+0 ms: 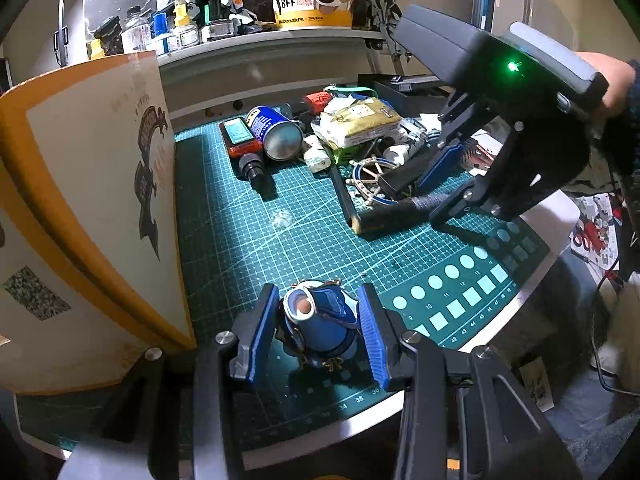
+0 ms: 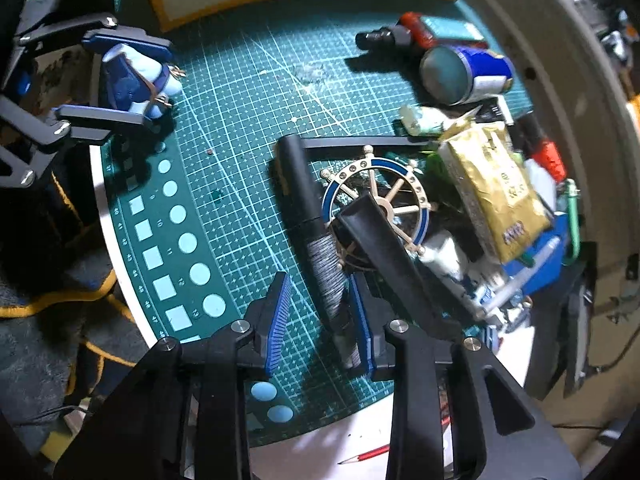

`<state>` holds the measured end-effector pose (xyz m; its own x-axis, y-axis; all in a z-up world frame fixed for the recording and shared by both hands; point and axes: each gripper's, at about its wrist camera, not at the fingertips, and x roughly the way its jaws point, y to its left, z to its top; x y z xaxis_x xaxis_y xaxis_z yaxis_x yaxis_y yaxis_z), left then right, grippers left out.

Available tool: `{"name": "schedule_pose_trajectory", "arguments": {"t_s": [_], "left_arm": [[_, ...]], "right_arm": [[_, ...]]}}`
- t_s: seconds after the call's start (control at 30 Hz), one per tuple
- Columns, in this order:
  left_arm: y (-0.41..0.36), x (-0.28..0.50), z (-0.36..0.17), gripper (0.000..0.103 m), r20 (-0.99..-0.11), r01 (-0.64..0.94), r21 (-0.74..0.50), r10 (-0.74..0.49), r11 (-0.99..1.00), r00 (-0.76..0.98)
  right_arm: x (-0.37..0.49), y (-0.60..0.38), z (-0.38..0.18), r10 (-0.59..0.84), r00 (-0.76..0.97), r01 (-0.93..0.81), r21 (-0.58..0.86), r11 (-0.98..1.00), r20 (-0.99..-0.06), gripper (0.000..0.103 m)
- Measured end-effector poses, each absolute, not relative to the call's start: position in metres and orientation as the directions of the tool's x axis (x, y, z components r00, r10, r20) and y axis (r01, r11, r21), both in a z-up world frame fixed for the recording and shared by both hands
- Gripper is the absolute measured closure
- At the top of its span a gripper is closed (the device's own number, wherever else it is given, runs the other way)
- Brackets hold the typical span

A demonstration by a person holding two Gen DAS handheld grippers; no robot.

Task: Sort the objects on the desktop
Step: 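Lower the right gripper onto the black marker pen and close it, then lift the black marker with the right gripper while the left holds the figure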

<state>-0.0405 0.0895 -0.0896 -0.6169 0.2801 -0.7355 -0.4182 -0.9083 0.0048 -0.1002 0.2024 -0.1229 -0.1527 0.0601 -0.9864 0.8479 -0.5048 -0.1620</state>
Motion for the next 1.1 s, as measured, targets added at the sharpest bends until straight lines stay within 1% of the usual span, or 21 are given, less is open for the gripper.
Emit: {"name": "schedule_pose_trajectory", "arguments": {"t_s": [0.13, 0.2, 0.3, 0.37, 0.5, 0.53, 0.57, 0.63, 0.7, 0.73, 0.8, 0.9, 0.97, 1.03, 1.1], "left_arm": [[0.087, -0.045, -0.090, 0.062, -0.738, -0.415, -0.002, 0.282, -0.910, -0.614], [0.086, -0.046, -0.091, 0.062, -0.738, -0.417, -0.004, 0.284, -0.909, -0.612], [0.086, -0.047, -0.090, 0.062, -0.736, -0.421, -0.010, 0.292, -0.907, -0.611], [0.086, -0.048, -0.090, 0.062, -0.734, -0.425, -0.011, 0.296, -0.905, -0.611], [0.086, -0.047, -0.089, 0.062, -0.731, -0.427, -0.011, 0.299, -0.904, -0.613], [0.085, -0.047, -0.089, 0.062, -0.730, -0.427, -0.012, 0.300, -0.904, -0.614], [0.085, -0.047, -0.089, 0.062, -0.730, -0.428, -0.014, 0.302, -0.904, -0.613], [0.084, -0.046, -0.089, 0.062, -0.730, -0.429, -0.020, 0.307, -0.903, -0.611], [0.084, -0.046, -0.089, 0.062, -0.730, -0.432, -0.019, 0.308, -0.901, -0.610], [0.084, -0.045, -0.089, 0.062, -0.730, -0.435, -0.018, 0.309, -0.900, -0.609], [0.085, -0.045, -0.089, 0.062, -0.731, -0.441, -0.014, 0.310, -0.897, -0.608], [0.087, -0.044, -0.088, 0.062, -0.729, -0.451, -0.010, 0.315, -0.893, -0.608], [0.087, -0.043, -0.086, 0.062, -0.722, -0.455, -0.016, 0.326, -0.890, -0.611], [0.090, -0.043, -0.085, 0.062, -0.714, -0.466, -0.031, 0.345, -0.885, -0.609], [0.094, -0.043, -0.084, 0.062, -0.707, -0.481, -0.055, 0.374, -0.875, -0.600]], "right_arm": [[-0.107, 0.206, -0.124, 0.013, -0.115, 0.839, -0.104, -0.535, -0.993, 0.073], [-0.108, 0.209, -0.124, 0.008, -0.096, 0.833, -0.085, -0.547, -0.995, 0.078], [-0.102, 0.209, -0.124, 0.013, -0.116, 0.829, -0.104, -0.550, -0.993, 0.085], [-0.095, 0.209, -0.123, 0.011, -0.142, 0.820, -0.124, -0.558, -0.990, 0.087], [-0.080, 0.213, -0.119, -0.036, -0.181, 0.755, -0.116, -0.645, -0.983, 0.088], [-0.078, 0.216, -0.118, -0.063, -0.181, 0.727, -0.091, -0.681, -0.981, 0.089], [-0.078, 0.222, -0.116, -0.117, -0.162, 0.677, -0.024, -0.735, -0.980, 0.089], [-0.077, 0.239, -0.114, -0.265, -0.119, 0.566, 0.154, -0.810, -0.957, 0.090], [-0.071, 0.258, -0.117, -0.414, -0.105, 0.445, 0.329, -0.833, -0.904, 0.090], [-0.068, 0.267, -0.120, -0.451, -0.108, 0.393, 0.378, -0.838, -0.886, 0.090], [-0.059, 0.280, -0.126, -0.478, -0.128, 0.318, 0.421, -0.850, -0.869, 0.090], [-0.043, 0.289, -0.126, -0.407, -0.180, 0.287, 0.348, -0.893, -0.896, 0.090], [-0.031, 0.288, -0.120, -0.313, -0.245, 0.294, 0.237, -0.926, -0.918, 0.090], [-0.024, 0.291, -0.105, -0.271, -0.363, 0.289, 0.169, -0.942, -0.891, 0.090], [-0.013, 0.293, -0.094, -0.286, -0.445, 0.280, 0.171, -0.945, -0.849, 0.090]]}}
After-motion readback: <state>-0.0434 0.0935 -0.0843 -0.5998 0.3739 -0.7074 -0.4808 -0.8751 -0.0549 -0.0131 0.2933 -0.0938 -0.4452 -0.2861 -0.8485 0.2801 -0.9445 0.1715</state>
